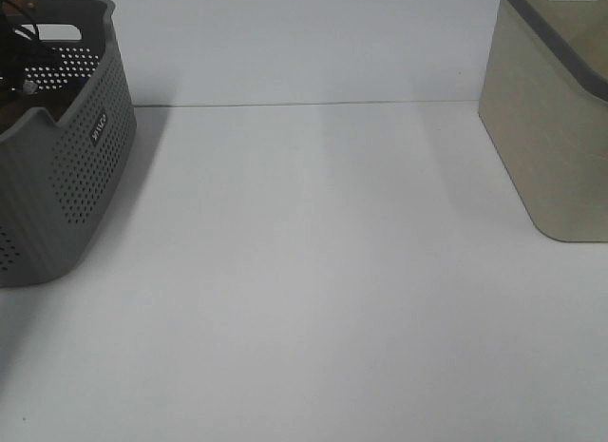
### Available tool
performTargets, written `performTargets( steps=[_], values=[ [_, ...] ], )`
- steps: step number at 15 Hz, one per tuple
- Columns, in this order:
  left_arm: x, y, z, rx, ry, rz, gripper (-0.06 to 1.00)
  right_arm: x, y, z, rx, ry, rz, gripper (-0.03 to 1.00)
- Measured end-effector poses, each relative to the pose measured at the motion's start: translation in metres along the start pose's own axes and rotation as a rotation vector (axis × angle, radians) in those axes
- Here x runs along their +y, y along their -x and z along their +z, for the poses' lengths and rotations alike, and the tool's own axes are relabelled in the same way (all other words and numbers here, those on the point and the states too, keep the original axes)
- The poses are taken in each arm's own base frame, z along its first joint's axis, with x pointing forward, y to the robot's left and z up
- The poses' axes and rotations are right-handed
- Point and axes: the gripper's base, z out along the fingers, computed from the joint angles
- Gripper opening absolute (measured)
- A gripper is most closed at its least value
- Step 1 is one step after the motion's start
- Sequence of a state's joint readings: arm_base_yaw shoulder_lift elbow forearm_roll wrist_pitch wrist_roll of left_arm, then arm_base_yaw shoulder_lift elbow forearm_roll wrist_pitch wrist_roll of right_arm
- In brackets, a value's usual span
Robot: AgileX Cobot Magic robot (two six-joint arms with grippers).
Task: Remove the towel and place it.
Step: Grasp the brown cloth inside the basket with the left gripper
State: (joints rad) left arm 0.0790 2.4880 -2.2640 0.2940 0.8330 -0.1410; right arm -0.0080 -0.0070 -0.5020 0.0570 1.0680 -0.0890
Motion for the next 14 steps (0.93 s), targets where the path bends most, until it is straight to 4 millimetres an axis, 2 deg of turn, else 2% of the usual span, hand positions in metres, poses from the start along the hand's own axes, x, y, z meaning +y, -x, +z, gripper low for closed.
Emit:
performTargets(
  steps=[2,7,10,12,14],
  values=[
    [0.0,0.0,0.0,0.0,0.0,0.026,0.42,0.0,0.0,0.0,0.0,0.0,0.0,0.52],
    [0.0,0.0,0.0,-0.003,-0.001,0.03,0.43,0.0,0.0,0.0,0.0,0.0,0.0,0.52],
    [-0.003,-0.006,0.011,0.018,-0.002,0.035,0.43,0.0,0.0,0.0,0.0,0.0,0.0,0.52],
    [-0.004,-0.009,0.016,0.028,-0.003,0.037,0.37,0.0,0.0,0.0,0.0,0.0,0.0,0.52],
    [-0.004,-0.009,0.016,0.031,-0.002,0.038,0.17,0.0,0.0,0.0,0.0,0.0,0.0,0.52]
  ],
)
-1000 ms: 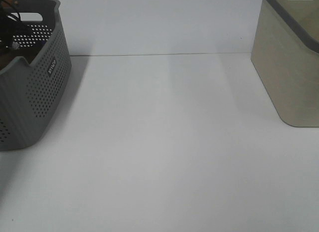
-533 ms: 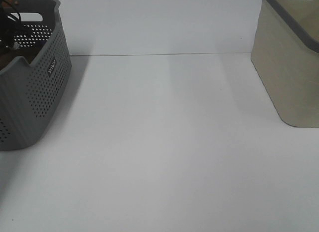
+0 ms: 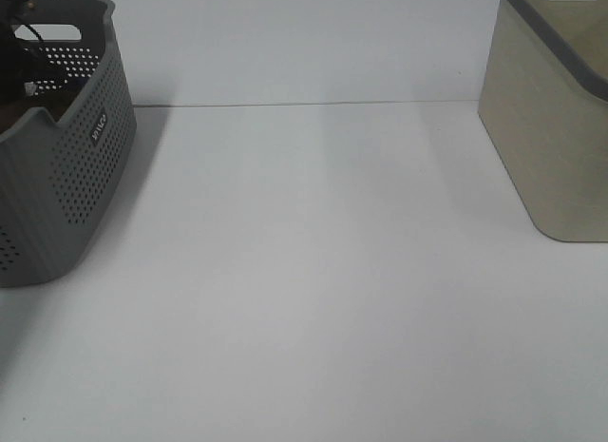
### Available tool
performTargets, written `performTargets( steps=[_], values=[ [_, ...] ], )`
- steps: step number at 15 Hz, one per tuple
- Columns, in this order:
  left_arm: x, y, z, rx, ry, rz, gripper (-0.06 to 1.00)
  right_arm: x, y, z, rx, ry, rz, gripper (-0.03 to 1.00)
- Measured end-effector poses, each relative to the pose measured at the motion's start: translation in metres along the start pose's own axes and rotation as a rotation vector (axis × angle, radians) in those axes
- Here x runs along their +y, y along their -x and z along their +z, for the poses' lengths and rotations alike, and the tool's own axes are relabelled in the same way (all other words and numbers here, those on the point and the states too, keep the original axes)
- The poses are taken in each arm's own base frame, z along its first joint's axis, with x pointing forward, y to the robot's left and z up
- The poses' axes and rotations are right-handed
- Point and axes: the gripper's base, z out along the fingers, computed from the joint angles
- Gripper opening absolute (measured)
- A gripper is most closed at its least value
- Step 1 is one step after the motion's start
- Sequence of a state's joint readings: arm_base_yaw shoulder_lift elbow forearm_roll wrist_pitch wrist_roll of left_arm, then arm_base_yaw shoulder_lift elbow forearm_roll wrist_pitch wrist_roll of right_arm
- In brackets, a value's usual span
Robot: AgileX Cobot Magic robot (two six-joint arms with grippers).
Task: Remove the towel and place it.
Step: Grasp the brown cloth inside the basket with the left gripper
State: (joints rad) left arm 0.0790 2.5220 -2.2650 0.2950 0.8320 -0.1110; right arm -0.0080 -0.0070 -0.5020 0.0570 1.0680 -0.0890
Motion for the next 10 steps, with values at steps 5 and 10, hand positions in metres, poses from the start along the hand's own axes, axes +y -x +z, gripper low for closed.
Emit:
performTargets(
  steps=[5,10],
  values=[
    [0.0,0.003,-0.006,-0.01,0.0,0.004,0.02,0.0,0.0,0.0,0.0,0.0,0.0,0.52],
    [0.013,0.028,-0.059,-0.113,-0.006,-0.03,0.02,0.0,0.0,0.0,0.0,0.0,0.0,0.52]
  ],
)
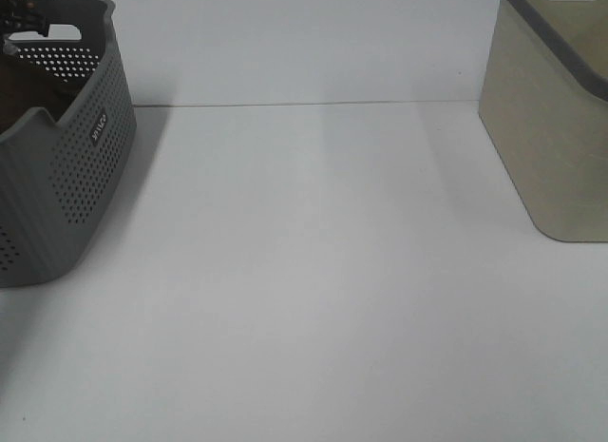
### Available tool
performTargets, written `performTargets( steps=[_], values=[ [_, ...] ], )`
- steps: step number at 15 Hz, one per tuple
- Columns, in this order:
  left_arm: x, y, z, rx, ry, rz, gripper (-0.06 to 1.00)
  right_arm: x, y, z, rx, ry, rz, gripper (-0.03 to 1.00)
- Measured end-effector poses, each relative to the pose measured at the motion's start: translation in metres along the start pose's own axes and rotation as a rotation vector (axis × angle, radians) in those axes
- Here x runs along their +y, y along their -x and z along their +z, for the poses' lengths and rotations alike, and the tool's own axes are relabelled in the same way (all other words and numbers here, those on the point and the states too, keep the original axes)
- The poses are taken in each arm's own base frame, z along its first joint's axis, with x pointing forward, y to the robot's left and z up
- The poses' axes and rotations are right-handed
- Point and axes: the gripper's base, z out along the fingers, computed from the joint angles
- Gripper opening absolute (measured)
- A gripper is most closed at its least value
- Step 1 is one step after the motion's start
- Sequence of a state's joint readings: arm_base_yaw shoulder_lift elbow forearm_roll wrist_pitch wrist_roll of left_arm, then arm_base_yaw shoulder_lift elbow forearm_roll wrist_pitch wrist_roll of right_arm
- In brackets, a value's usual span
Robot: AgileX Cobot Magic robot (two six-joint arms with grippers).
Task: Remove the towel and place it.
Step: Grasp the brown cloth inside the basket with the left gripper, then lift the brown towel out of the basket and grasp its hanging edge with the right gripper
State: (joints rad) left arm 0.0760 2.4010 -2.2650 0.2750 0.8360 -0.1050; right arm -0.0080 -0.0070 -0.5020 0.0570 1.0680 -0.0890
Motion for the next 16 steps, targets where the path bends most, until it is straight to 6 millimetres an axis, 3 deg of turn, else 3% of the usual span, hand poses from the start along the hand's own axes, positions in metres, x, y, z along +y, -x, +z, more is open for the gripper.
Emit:
performTargets(
  steps=[3,8,16],
  values=[
    [0.005,0.019,-0.038,-0.071,-0.039,-0.028,0.02,0.0,0.0,0.0,0.0,0.0,0.0,0.52],
    [0.008,0.048,-0.117,-0.229,-0.196,-0.006,0.02,0.0,0.0,0.0,0.0,0.0,0.0,0.52],
    [0.006,0.073,-0.271,-0.589,-0.533,0.044,0.02,0.0,0.0,0.0,0.0,0.0,0.0,0.52]
  ],
)
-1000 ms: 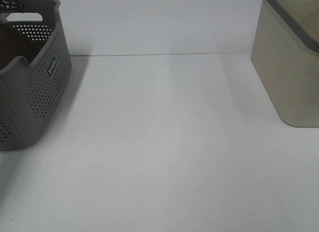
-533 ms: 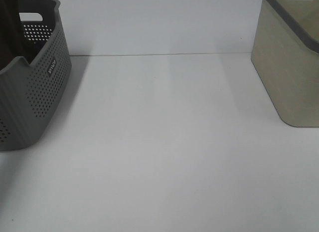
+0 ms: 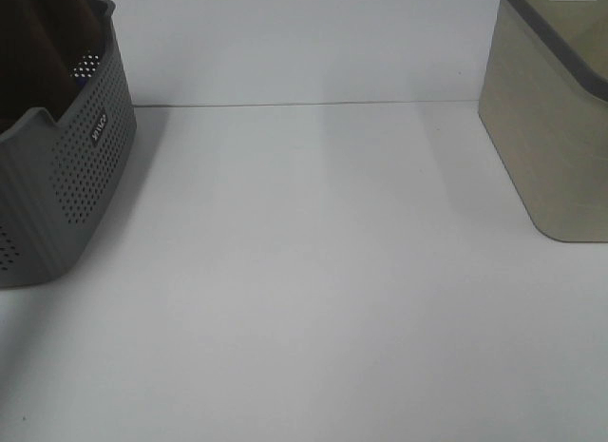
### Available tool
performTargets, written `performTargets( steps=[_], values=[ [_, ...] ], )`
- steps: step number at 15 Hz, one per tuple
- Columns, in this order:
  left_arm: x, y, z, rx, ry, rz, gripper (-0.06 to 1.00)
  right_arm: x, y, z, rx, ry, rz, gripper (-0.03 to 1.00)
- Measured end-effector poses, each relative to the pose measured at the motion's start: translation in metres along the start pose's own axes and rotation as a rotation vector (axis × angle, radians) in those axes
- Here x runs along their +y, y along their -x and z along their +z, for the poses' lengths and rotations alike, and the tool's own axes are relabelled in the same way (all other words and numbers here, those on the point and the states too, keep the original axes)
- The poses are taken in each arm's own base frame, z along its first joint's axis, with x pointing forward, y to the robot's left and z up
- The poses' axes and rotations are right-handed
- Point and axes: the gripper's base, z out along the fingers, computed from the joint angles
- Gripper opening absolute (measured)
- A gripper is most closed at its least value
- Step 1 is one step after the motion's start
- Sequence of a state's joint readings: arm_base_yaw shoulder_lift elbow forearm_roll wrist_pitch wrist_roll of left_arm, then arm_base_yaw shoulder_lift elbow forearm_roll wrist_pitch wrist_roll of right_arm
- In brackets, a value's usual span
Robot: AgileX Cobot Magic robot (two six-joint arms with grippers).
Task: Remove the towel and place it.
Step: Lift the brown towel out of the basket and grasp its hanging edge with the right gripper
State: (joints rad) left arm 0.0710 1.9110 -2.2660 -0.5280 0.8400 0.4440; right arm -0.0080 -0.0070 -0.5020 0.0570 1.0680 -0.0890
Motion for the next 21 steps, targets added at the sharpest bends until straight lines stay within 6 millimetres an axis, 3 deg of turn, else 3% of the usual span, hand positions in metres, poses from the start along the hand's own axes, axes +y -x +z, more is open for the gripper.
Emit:
performTargets(
  steps=[5,9,13,15,16,18,21],
  values=[
    [-0.086,0.023,-0.023,-0.067,-0.253,0.172,0.02,0.001,0.001,0.001,0.007,0.012,0.007,0.52],
    [-0.167,0.012,-0.027,0.019,-0.499,0.257,0.02,0.005,0.01,0.018,0.126,0.079,0.052,0.52],
    [-0.228,0.0,-0.038,0.072,-0.683,0.351,0.02,0.015,0.023,0.051,0.309,0.217,0.086,0.52],
    [-0.25,-0.003,-0.044,0.075,-0.742,0.372,0.01,0.022,0.034,0.069,0.347,0.333,0.058,0.52],
    [-0.266,-0.006,-0.049,0.07,-0.784,0.396,0.01,0.029,0.046,0.09,0.306,0.451,-0.002,0.55],
    [-0.276,-0.008,-0.053,0.067,-0.812,0.41,0.01,0.037,0.057,0.11,0.235,0.573,-0.031,0.66],
    [-0.281,-0.008,-0.055,0.067,-0.825,0.414,0.01,0.044,0.07,0.138,0.122,0.681,-0.057,0.73]
  ],
)
